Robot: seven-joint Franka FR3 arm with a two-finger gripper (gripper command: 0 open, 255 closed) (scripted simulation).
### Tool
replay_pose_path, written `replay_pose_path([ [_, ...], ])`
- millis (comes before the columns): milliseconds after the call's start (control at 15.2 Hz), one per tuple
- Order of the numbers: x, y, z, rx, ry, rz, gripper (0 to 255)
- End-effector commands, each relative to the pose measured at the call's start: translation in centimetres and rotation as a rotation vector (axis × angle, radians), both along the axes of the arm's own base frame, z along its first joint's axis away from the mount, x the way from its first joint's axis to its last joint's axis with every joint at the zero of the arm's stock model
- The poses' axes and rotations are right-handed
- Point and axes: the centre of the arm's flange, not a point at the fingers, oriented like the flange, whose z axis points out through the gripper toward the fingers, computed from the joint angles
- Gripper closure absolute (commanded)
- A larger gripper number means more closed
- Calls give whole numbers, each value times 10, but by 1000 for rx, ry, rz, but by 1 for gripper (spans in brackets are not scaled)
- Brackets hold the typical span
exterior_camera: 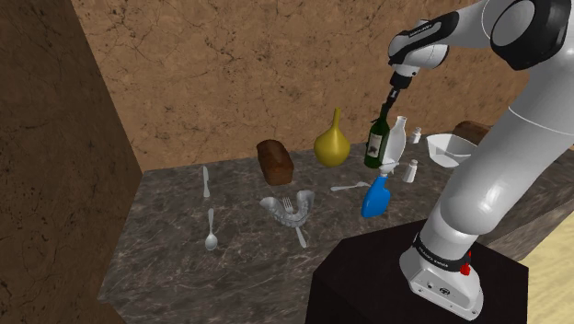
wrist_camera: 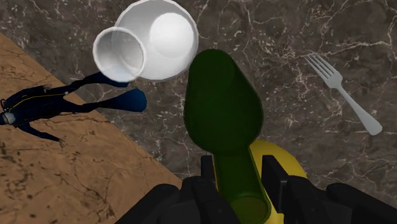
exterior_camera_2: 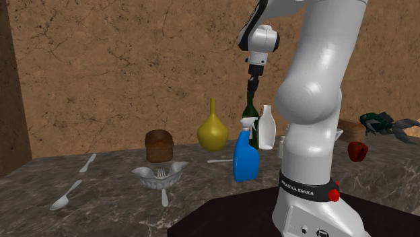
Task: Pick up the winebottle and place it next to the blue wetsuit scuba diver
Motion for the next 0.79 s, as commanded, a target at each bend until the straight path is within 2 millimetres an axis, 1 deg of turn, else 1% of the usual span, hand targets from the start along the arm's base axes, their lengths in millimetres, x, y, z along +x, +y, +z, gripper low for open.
replay_pose_path([
  [0, 0, 0, 0, 0, 0, 0, 0],
  [330, 0, 0, 0, 0, 0, 0, 0],
  [528, -7, 1, 39, 0, 0, 0, 0],
  [594, -9, 1, 49, 0, 0, 0, 0],
  [726, -9, 1, 49, 0, 0, 0, 0],
])
